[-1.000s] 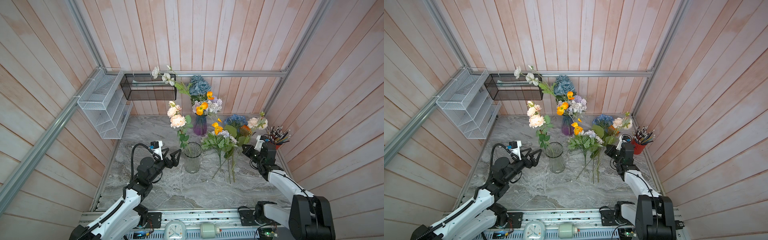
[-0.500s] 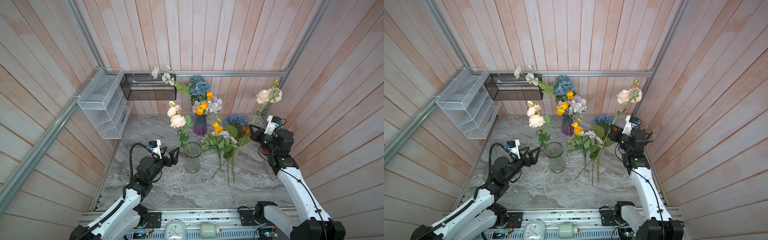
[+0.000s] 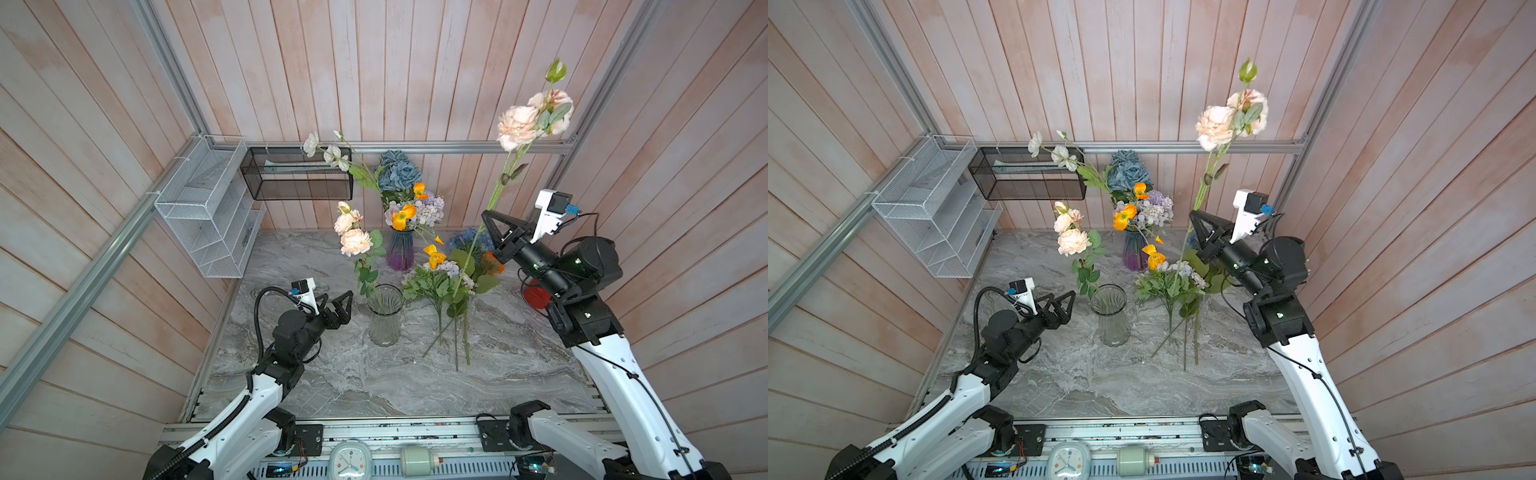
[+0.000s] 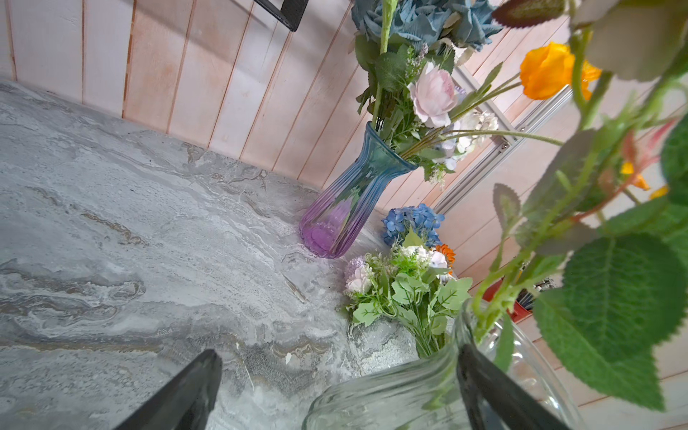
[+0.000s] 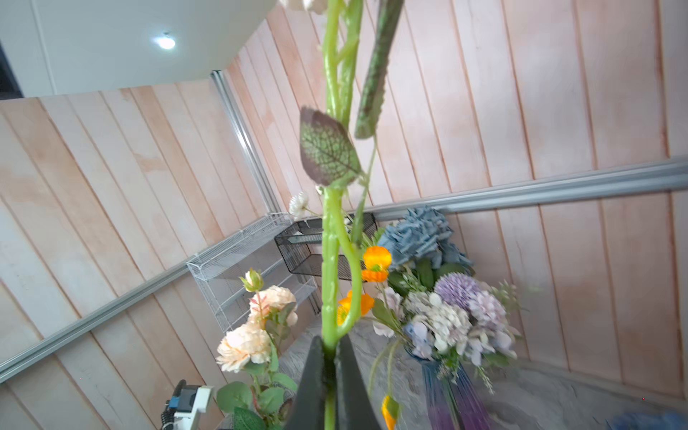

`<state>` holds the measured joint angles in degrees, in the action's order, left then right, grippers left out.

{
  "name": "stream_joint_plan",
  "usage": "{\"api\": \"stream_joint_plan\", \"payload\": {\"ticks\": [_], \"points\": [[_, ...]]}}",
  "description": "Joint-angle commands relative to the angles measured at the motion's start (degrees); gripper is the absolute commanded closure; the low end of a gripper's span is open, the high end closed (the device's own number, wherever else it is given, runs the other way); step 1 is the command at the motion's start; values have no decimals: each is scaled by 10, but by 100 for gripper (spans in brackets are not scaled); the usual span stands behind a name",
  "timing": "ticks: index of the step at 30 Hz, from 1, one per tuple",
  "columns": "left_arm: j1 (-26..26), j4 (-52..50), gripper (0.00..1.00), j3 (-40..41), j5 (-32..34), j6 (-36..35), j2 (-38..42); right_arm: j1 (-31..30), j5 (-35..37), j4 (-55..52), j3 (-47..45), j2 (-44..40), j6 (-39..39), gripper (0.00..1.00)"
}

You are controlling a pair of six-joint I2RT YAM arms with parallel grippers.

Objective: Arrange flowers in a vase
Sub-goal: Place the flower in the vase.

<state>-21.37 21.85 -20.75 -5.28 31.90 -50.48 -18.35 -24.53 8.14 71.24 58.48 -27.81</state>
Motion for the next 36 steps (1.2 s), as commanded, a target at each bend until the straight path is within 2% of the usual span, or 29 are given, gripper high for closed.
{"api": "stream_joint_plan", "payload": {"ticks": [1,5,11,16,29,36], "points": [[5,-2,0,9,14,13,-1,-34,-34,56,23,33,8,100],[6,-5,0,15,16,21,6,-93,-25,125,21,73,21,100],[12,-26,0,24,18,23,24,-148,-26,235,8,134,21,100],[14,-33,0,30,18,28,32,-201,-17,257,-3,177,92,100],[17,-19,0,29,7,32,17,-255,2,365,-175,218,165,100],[17,-17,0,21,0,32,8,-300,80,406,-260,224,205,100]]}}
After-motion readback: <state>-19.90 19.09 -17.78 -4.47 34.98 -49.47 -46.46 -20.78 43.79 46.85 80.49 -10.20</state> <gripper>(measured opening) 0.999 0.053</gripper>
